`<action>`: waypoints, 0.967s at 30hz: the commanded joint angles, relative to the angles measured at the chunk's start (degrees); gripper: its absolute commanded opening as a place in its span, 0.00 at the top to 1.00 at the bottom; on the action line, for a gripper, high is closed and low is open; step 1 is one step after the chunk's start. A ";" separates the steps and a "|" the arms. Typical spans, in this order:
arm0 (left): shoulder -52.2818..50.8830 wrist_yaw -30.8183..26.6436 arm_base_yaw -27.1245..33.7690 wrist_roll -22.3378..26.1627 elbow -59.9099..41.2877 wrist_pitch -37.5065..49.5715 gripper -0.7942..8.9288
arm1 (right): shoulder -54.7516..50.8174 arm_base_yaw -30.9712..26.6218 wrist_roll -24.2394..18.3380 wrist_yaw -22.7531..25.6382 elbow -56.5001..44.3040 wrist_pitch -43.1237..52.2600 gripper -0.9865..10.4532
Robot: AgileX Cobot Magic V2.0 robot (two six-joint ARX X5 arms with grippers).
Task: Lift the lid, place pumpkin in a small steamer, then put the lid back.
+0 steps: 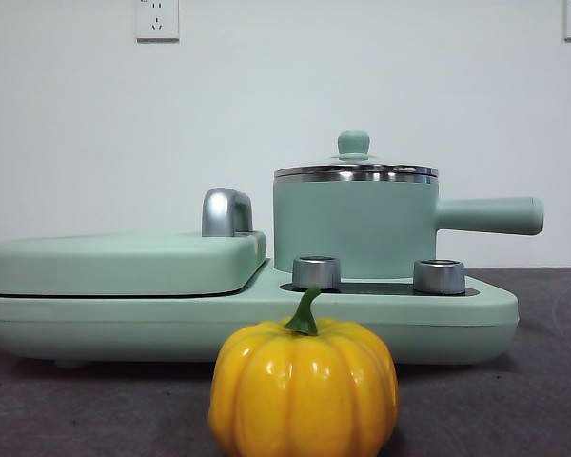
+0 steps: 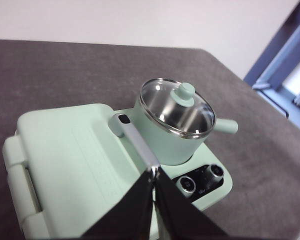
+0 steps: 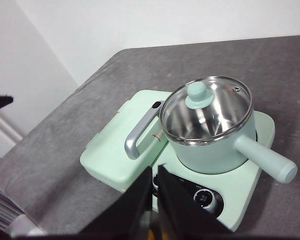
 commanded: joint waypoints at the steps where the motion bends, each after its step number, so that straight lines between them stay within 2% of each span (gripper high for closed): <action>1: 0.94 0.35 -0.81 3.50 0.94 0.26 0.88 | 0.11 0.24 -1.95 -0.26 0.83 -0.13 0.90; 4: 1.62 0.35 -1.40 3.48 0.94 0.26 0.77 | 0.11 0.24 -1.95 -0.02 0.83 -0.50 0.90; 6: 2.01 0.37 -1.86 3.45 0.94 0.48 0.68 | 0.11 0.24 -1.95 0.09 0.83 -0.48 0.86; 10: 3.13 0.35 -2.84 3.37 0.94 0.76 0.48 | 0.11 0.24 -1.92 1.31 0.83 -0.48 0.62; 12: 4.11 0.35 -3.52 3.39 0.94 0.85 0.43 | 0.13 0.24 -1.90 1.31 0.83 -0.48 0.55; 22: 12.26 0.35 -9.11 1.97 1.79 6.75 0.43 | 0.13 0.24 -1.79 1.31 0.83 -0.48 0.51; 29: 22.38 -0.28 -13.88 4.20 7.48 8.28 0.43 | 0.13 0.24 -1.73 1.31 0.83 -0.48 0.49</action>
